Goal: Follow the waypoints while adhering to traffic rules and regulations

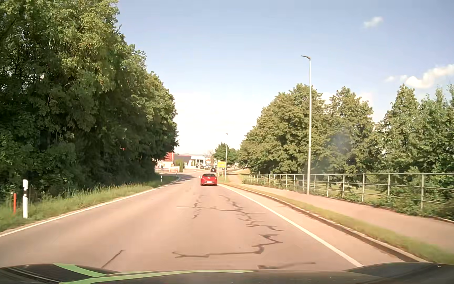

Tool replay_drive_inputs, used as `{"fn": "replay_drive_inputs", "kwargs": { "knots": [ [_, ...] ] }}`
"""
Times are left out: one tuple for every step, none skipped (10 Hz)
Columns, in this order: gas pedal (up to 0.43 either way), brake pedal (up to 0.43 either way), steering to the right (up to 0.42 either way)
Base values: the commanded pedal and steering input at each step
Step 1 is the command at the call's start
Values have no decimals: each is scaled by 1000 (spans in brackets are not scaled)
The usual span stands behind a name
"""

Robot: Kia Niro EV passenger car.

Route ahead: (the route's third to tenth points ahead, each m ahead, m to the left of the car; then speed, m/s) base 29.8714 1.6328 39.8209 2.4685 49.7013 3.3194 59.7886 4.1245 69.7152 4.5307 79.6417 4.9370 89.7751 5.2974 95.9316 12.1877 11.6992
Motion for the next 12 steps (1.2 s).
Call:
{"fn": "replay_drive_inputs", "kwargs": {
  "knots": [
    [0,0,-12],
    [0,0,-12],
    [0,0,-12],
    [0,0,-12],
    [0,0,-12],
    [0,0,-12],
    [0,0,-12],
    [0,0,-13],
    [0,0,-15],
    [0,0,-14],
    [0,0,-14],
    [0,0,-14]
  ]
}}
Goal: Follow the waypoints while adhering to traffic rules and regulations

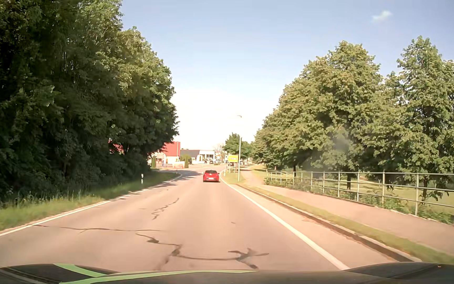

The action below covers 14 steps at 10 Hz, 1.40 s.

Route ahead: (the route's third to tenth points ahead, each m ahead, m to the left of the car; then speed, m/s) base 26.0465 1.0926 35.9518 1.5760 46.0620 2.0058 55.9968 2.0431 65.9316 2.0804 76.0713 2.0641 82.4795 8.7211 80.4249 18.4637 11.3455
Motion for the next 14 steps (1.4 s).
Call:
{"fn": "replay_drive_inputs", "kwargs": {
  "knots": [
    [0,0,-14],
    [0,0,-14],
    [0,0,-14],
    [0,0,-14],
    [0,0,-13],
    [0,0,-13],
    [0,0,-12],
    [0,0,-12],
    [0,0,-12],
    [0,0,-12],
    [0,0,-12],
    [0,0,-11],
    [0,0,-11],
    [0,0,-11]
  ]
}}
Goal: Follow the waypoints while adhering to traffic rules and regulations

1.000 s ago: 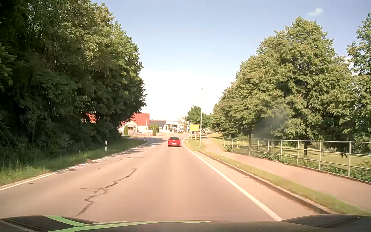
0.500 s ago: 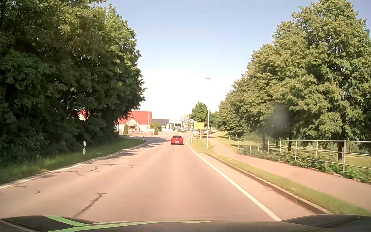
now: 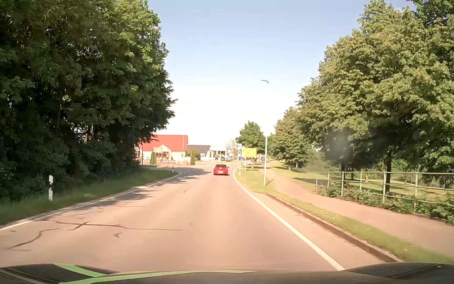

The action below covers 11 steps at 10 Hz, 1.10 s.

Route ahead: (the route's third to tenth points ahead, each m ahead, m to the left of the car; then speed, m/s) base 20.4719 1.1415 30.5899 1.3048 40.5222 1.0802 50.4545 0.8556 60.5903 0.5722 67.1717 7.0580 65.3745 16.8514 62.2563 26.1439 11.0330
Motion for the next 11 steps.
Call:
{"fn": "replay_drive_inputs", "kwargs": {
  "knots": [
    [0,0,-10],
    [0,0,-10],
    [0,0,-10],
    [0,0,-9],
    [0,0,-9],
    [0,0,-9],
    [0,0,-8],
    [0,0,-8],
    [0,0,-8],
    [0,0,-7],
    [0,0,-7]
  ]
}}
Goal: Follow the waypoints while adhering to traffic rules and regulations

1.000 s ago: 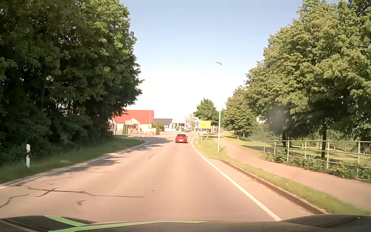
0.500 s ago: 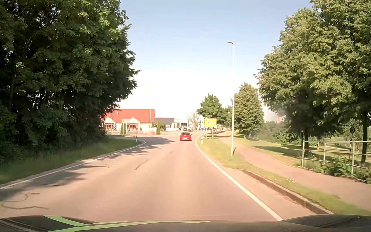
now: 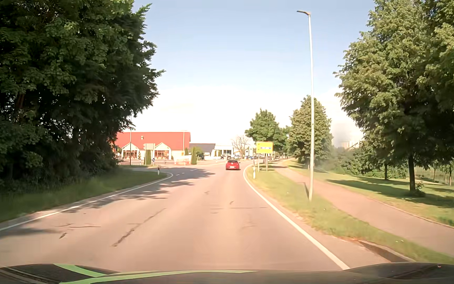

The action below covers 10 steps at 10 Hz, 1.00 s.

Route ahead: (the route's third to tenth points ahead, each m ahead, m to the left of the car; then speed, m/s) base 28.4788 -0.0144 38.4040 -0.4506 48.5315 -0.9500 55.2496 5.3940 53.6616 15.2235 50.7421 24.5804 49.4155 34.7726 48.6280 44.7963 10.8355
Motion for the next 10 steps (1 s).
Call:
{"fn": "replay_drive_inputs", "kwargs": {
  "knots": [
    [0,0,-6],
    [0,0,-6],
    [0,0,-5],
    [0,0,-4],
    [0,0,-3],
    [0,12,0],
    [0,30,1],
    [0,55,1],
    [0,73,3],
    [0,98,6]
  ]
}}
